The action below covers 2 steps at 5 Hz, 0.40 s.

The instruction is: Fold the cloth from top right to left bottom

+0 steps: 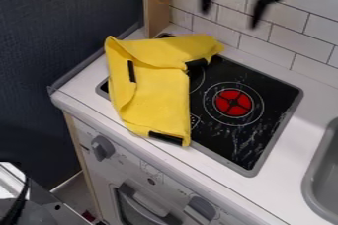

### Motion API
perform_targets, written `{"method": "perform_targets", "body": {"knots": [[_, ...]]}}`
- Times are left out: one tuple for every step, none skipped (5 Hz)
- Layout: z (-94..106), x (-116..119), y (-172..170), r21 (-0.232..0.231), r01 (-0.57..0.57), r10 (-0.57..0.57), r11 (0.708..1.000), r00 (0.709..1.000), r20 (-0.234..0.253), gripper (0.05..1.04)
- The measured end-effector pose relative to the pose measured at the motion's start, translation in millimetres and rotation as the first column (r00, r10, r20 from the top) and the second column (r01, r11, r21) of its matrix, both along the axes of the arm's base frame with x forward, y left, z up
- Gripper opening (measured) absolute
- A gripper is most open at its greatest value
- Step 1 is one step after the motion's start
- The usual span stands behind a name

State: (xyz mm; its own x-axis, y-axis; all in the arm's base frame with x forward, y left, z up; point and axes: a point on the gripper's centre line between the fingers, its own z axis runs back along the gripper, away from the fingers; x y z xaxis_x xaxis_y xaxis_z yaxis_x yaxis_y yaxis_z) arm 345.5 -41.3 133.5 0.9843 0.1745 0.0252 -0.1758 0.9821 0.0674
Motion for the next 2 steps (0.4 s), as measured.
{"method": "perform_targets", "body": {"knots": [[-2.7,9,-34,0.005,0.036,-0.036,0.999,0.999,0.007,1.001],[-16.1,20,-56,-0.011,0.084,-0.084,0.996,0.996,-0.007,1.001]]}}
